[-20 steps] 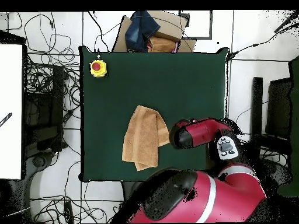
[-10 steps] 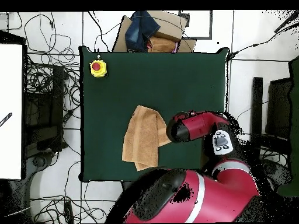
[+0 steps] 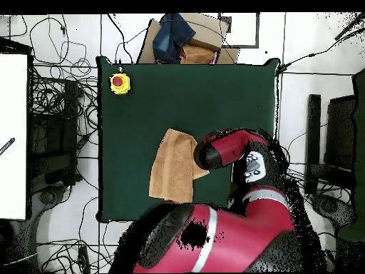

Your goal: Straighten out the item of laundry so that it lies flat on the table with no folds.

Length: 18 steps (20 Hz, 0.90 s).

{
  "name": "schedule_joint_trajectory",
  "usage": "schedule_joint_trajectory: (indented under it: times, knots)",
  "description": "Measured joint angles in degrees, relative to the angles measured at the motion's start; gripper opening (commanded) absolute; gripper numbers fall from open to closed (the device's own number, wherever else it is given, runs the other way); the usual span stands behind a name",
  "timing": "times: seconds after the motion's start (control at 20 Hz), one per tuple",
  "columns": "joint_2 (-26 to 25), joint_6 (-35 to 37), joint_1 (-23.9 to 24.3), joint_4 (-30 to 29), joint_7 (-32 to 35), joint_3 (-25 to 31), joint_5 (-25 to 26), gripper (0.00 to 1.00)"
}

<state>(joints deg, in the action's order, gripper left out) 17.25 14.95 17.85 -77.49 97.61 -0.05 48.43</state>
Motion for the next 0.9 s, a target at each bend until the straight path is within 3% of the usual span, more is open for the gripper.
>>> schedule_joint_trajectory:
  times: [0.5, 0.9]
  knots:
    - [-3.6, 0.0, -6.5, 4.4, 0.0, -4.8, -1.3, 1.0]
    - [-4.5, 0.0, -6.3, 5.0, 0.0, -5.1, -3.7, 1.0]
